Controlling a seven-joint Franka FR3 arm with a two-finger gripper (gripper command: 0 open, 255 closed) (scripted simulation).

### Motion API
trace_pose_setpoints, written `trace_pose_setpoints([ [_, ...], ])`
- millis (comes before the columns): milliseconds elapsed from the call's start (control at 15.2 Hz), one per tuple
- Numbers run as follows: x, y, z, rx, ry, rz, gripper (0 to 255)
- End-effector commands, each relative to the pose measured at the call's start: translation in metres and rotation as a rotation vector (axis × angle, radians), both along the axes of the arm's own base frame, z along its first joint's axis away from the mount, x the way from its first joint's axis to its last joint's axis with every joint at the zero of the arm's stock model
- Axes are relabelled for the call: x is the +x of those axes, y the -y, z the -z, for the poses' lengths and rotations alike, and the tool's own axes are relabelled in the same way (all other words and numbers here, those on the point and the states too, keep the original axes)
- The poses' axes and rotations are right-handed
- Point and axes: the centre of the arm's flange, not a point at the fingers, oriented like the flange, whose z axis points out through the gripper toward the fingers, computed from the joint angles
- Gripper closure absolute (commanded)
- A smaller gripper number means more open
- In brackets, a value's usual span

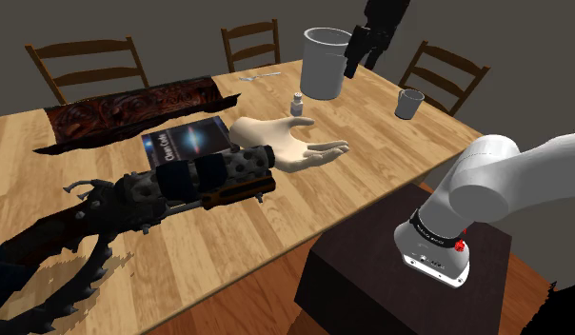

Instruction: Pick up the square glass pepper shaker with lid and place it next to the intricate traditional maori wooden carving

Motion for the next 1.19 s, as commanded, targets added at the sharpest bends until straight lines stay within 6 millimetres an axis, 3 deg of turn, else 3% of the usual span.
trace_pose_setpoints([
  [0,0.0,0.0,0.0,0.0,0.0,0.0,0],
  [1122,0.175,0.095,0.126,-0.012,-0.107,-0.018,0],
])
